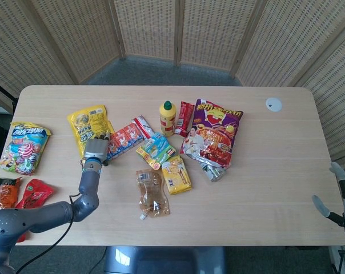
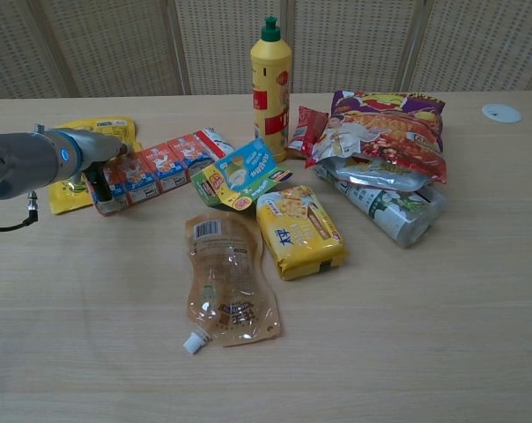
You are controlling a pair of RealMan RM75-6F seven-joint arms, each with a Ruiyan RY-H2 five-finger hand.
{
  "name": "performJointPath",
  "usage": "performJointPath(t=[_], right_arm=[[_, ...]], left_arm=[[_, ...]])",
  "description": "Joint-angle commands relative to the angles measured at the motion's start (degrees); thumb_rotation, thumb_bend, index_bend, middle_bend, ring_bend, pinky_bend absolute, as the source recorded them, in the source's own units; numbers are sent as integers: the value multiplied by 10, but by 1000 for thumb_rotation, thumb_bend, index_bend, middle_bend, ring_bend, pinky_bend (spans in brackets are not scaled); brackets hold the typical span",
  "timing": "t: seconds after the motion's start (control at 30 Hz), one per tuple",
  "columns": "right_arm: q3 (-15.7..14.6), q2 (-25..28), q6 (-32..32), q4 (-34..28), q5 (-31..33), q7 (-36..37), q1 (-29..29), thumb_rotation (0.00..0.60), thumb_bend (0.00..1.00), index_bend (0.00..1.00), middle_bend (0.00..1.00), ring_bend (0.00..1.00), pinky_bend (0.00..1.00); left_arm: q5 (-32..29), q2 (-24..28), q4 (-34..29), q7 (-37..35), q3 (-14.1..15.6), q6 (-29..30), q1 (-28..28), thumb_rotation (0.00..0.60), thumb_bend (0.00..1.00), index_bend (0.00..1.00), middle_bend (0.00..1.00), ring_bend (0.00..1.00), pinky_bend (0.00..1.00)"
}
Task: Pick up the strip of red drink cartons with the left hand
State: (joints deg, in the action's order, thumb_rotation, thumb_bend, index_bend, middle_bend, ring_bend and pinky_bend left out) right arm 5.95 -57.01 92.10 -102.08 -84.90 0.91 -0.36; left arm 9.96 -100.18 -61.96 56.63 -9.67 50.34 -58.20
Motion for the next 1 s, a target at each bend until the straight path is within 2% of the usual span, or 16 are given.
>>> performJointPath(t=[0.03, 0.13, 0.27, 0.47, 0.67, 0.83, 1.0], right_arm=[[0, -1, 0, 1, 0, 1, 0, 38, 257, 89, 250, 0, 0], [0, -2, -1, 4, -1, 3, -1, 41, 258, 89, 249, 0, 0], [1, -2, 0, 6, -2, 5, -1, 43, 256, 90, 249, 0, 0], [1, -4, -2, 9, -2, 7, 0, 43, 258, 88, 249, 0, 0], [1, -10, -5, 15, -6, 11, 3, 39, 257, 90, 249, 0, 0], [1, -16, -8, 21, -7, 17, 5, 42, 258, 89, 249, 0, 0], [1, -22, -14, 28, -9, 23, 9, 42, 259, 89, 250, 0, 0]], left_arm=[[34, 0, -4, -30, -12, 13, 4, 594, 378, 76, 215, 307, 529], [69, 3, -3, -64, -21, 18, 13, 600, 413, 175, 317, 395, 597], [80, 9, -2, -84, -31, 20, 21, 600, 416, 225, 374, 457, 647], [128, 33, -26, -165, -69, 31, 40, 600, 432, 315, 468, 525, 702], [155, 100, -105, -218, -109, 48, 58, 600, 433, 320, 473, 530, 700], [165, 177, -195, -261, -142, 45, 76, 600, 431, 320, 472, 524, 687], [169, 244, -263, -283, -164, 42, 84, 600, 431, 319, 472, 520, 685]])
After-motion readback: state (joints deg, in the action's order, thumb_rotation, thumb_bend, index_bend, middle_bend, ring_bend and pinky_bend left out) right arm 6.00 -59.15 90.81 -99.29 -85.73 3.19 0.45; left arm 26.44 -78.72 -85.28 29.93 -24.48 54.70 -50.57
